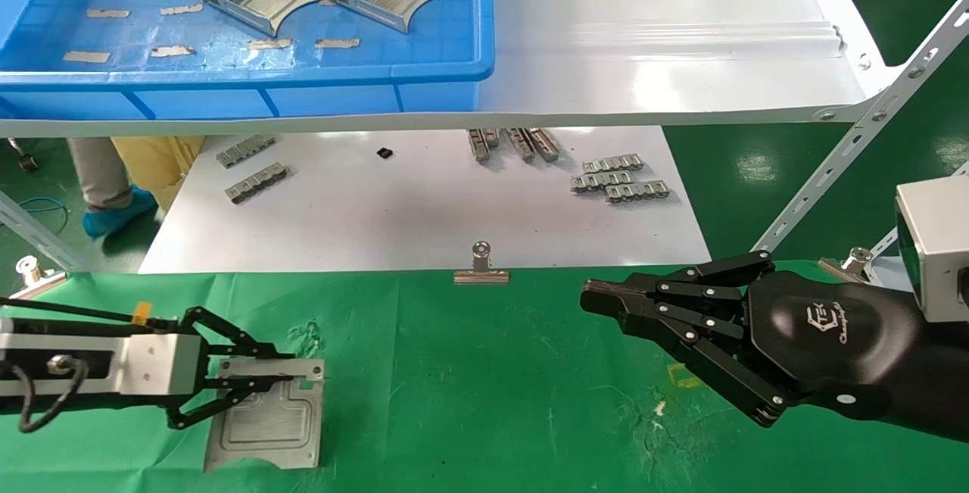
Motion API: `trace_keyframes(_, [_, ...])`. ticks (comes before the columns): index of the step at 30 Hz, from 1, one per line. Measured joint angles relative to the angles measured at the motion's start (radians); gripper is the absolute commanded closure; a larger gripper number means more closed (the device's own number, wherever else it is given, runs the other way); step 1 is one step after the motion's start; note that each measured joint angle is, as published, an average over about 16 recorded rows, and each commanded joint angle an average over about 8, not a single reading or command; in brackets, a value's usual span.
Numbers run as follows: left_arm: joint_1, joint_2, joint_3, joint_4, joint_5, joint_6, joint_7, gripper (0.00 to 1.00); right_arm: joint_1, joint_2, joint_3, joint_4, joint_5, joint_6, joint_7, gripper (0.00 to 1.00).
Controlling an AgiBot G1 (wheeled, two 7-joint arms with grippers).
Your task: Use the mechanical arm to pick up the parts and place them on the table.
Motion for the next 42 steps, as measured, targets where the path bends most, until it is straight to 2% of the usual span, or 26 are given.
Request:
trace_keyframes(2, [0.008,0.006,0.001,0.002,0.003,-0.013,0.009,1.0,0.0,0.0,0.0,0.0,0.0,0.0,0.0,1.0])
trace_keyframes(4, [0.013,0.013,0.002,0.006,0.005,-0.022,0.018,0.91,0.0,0.0,0.0,0.0,0.0,0.0,0.0,1.0])
trace_keyframes(6, [0.017,0.018,0.003,0.009,0.009,-0.029,0.027,0.73,0.0,0.0,0.0,0.0,0.0,0.0,0.0,1.0])
trace_keyframes(10, [0.02,0.027,0.006,0.018,0.018,-0.039,0.043,0.23,0.0,0.0,0.0,0.0,0.0,0.0,0.0,1.0])
trace_keyframes(11, [0.021,0.028,0.007,0.02,0.021,-0.041,0.046,0.14,0.0,0.0,0.0,0.0,0.0,0.0,0.0,1.0])
trace_keyframes(13, [0.021,0.031,0.008,0.024,0.025,-0.044,0.053,0.02,0.0,0.0,0.0,0.0,0.0,0.0,0.0,1.0])
trace_keyframes(25, [0.01,0.025,0.0,0.038,0.005,-0.018,0.053,0.0,0.0,0.0,0.0,0.0,0.0,0.0,0.0,1.0])
trace_keyframes(34, [-0.013,-0.003,-0.033,0.039,-0.103,0.085,-0.042,0.0,0.0,0.0,0.0,0.0,0.0,0.0,0.0,1.0])
trace_keyframes(35, [-0.014,-0.006,-0.038,0.038,-0.116,0.097,-0.055,0.0,0.0,0.0,0.0,0.0,0.0,0.0,0.0,0.98])
trace_keyframes(36, [-0.015,-0.008,-0.042,0.036,-0.128,0.107,-0.069,0.0,0.0,0.0,0.0,0.0,0.0,0.0,0.0,0.87])
trace_keyframes(42, [-0.004,-0.018,-0.076,0.015,-0.188,0.151,-0.145,0.0,0.0,0.0,0.0,0.0,0.0,0.0,0.0,0.12])
